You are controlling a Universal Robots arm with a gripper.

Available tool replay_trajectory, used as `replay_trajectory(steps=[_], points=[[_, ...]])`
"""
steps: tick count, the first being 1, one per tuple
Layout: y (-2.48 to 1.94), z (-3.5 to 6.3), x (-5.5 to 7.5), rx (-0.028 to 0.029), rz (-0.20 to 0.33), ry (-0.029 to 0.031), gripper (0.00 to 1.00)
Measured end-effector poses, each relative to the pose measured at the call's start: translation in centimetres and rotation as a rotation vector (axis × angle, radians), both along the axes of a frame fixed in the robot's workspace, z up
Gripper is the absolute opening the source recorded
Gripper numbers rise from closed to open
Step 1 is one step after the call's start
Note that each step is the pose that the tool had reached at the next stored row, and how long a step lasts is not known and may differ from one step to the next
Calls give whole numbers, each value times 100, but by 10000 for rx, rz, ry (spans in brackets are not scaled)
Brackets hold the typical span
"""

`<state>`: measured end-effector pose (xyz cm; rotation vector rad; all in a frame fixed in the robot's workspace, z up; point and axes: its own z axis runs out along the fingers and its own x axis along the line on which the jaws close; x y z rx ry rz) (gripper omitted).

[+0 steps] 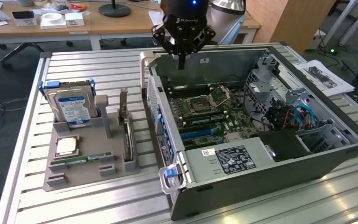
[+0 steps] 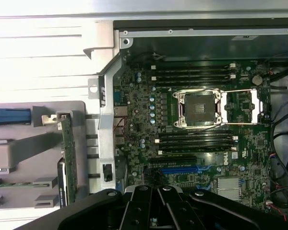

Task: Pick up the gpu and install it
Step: 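Reach for the gpu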

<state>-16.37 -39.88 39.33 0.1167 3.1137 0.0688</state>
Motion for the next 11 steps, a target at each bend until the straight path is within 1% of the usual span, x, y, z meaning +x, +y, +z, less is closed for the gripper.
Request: replay_trajectory(steps=[11], points=[[0,0,-72,0,1,-1,11]])
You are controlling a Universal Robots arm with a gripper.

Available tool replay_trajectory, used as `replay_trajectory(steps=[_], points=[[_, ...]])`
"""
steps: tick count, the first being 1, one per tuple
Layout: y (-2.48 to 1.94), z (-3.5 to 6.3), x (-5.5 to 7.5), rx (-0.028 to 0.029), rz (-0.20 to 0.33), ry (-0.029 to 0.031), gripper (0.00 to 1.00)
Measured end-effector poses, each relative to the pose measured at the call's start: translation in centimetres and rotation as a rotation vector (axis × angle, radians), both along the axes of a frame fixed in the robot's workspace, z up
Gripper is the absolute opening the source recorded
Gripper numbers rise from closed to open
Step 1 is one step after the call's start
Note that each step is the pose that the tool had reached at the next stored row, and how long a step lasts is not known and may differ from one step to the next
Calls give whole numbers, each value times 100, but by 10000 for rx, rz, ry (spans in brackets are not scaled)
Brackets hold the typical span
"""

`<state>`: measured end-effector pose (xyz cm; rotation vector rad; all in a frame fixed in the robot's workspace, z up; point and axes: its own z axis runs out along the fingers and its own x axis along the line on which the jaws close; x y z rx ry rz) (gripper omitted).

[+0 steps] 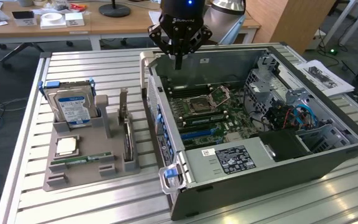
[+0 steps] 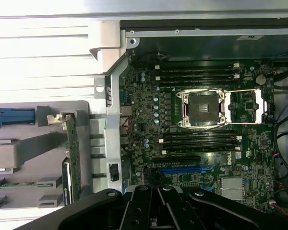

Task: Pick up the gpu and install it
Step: 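Reach for the gpu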

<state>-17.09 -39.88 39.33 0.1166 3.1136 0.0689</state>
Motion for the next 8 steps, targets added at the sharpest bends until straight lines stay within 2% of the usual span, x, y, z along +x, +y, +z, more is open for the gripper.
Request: replay_trajectory(steps=[8], points=[[0,0,-36,0,0,0,11]])
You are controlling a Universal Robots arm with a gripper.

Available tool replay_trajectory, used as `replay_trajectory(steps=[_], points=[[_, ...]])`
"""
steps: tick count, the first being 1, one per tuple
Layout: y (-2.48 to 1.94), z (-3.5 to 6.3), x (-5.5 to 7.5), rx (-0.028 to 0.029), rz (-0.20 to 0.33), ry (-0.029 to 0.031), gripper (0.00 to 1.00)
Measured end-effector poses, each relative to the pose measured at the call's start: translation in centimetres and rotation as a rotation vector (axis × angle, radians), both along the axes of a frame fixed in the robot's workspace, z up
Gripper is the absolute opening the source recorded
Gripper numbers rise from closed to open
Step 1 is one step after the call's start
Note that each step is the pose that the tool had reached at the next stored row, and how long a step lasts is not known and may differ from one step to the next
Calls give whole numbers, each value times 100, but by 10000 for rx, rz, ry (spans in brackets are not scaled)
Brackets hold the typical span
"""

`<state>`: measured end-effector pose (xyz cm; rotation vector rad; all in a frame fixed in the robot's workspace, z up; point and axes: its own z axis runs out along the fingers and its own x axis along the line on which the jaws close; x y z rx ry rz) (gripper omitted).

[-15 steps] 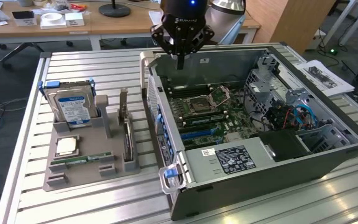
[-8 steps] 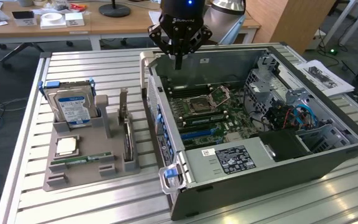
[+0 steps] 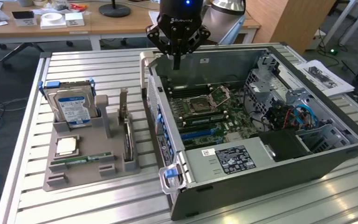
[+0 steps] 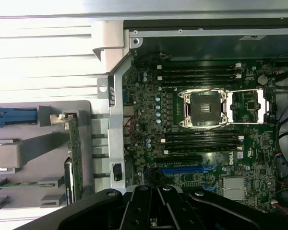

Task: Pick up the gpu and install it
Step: 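Reach for the gpu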

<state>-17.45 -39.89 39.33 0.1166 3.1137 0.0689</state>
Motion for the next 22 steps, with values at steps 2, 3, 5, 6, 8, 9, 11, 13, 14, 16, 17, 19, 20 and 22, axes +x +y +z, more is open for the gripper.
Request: replay_trajectory(steps=[2,3,5,6,8,9,11,13,14,16,17,19,20,22], points=[[0,0,-11,0,0,0,11],[0,0,-17,1,0,-1,11],[0,0,-31,0,0,0,11],[0,0,-40,0,0,0,11],[0,0,-65,0,0,0,11],[0,0,-79,0,1,0,11],[0,0,-110,0,0,0,11],[0,0,-146,0,1,-1,11],[0,0,-162,0,1,0,11],[0,0,-196,0,0,0,11],[0,0,-215,0,0,0,11],[0,0,-252,0,0,0,11],[0,0,-272,0,1,0,11],[0,-1,-311,0,1,0,11]])
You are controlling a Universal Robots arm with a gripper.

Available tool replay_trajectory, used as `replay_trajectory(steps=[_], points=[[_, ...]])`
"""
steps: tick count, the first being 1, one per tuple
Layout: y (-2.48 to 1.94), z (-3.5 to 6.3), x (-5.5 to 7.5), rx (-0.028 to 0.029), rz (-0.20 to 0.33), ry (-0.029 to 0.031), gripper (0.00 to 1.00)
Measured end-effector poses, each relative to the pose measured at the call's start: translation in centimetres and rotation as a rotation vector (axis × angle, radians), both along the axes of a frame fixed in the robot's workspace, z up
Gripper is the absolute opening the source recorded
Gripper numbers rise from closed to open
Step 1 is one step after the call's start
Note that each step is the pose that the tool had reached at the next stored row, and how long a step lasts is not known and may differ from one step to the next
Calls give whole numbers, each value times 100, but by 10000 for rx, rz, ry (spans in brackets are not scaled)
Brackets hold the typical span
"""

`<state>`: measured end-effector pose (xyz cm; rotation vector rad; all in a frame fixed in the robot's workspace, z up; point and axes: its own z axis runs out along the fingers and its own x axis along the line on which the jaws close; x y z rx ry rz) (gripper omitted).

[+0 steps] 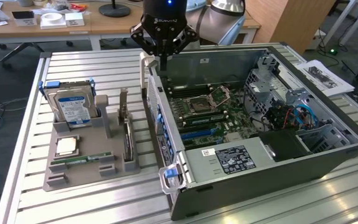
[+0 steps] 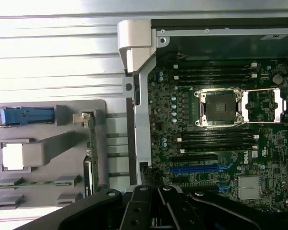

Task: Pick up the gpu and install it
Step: 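Reach for the gpu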

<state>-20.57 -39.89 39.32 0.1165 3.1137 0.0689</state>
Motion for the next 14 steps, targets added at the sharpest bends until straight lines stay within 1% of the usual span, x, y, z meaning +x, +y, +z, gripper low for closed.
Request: replay_trajectory(steps=[14], points=[[0,-3,-346,1,-1,0,11]])
